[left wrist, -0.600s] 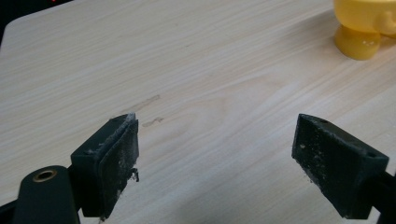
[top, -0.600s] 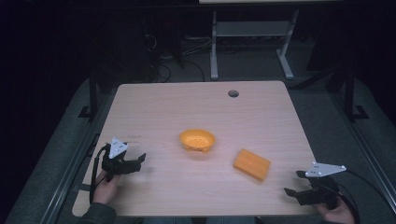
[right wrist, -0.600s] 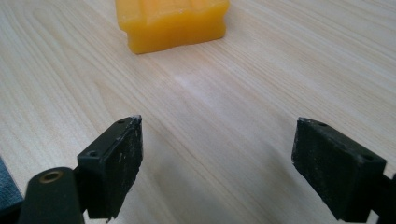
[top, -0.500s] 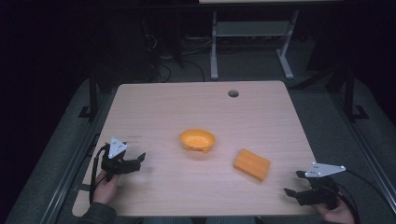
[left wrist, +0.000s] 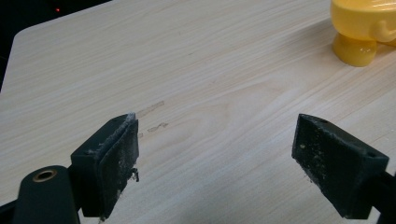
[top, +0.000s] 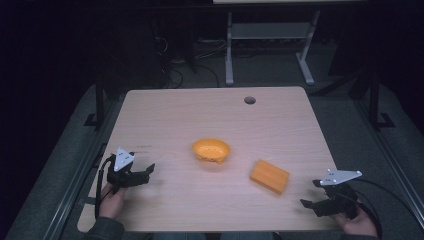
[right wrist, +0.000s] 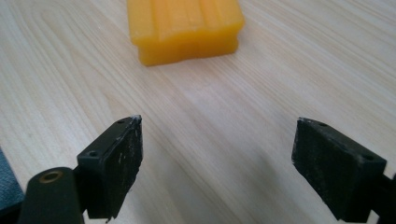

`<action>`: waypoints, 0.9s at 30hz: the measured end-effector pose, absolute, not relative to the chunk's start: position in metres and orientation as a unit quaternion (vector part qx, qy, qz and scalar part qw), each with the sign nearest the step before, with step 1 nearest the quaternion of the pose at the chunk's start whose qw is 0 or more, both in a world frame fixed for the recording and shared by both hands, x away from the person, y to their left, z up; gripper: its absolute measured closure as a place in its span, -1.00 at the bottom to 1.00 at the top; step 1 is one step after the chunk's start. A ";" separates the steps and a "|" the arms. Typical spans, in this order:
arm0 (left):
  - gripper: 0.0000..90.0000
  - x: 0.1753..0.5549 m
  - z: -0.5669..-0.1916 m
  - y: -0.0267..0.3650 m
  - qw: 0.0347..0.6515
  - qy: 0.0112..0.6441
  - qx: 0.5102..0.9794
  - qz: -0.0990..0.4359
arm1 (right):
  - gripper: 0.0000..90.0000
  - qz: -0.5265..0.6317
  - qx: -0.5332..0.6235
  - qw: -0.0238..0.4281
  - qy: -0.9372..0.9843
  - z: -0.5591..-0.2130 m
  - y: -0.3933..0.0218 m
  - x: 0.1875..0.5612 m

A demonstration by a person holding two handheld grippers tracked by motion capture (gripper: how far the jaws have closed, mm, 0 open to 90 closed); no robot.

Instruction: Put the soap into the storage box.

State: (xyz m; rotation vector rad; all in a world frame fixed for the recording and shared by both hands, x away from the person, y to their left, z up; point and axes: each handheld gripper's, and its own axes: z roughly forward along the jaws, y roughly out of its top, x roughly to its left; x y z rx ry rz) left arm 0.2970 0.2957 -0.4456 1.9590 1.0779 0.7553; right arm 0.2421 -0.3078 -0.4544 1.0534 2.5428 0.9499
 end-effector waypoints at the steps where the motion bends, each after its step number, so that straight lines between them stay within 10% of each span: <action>1: -0.69 0.297 -0.446 0.296 0.381 0.422 0.767 0.296 | -0.65 0.324 0.359 0.115 0.868 -0.454 -0.308 0.242; 27: -0.69 0.296 -0.446 0.298 0.388 0.421 0.765 0.294 | -0.65 0.294 0.316 0.105 0.896 -0.428 -0.273 0.264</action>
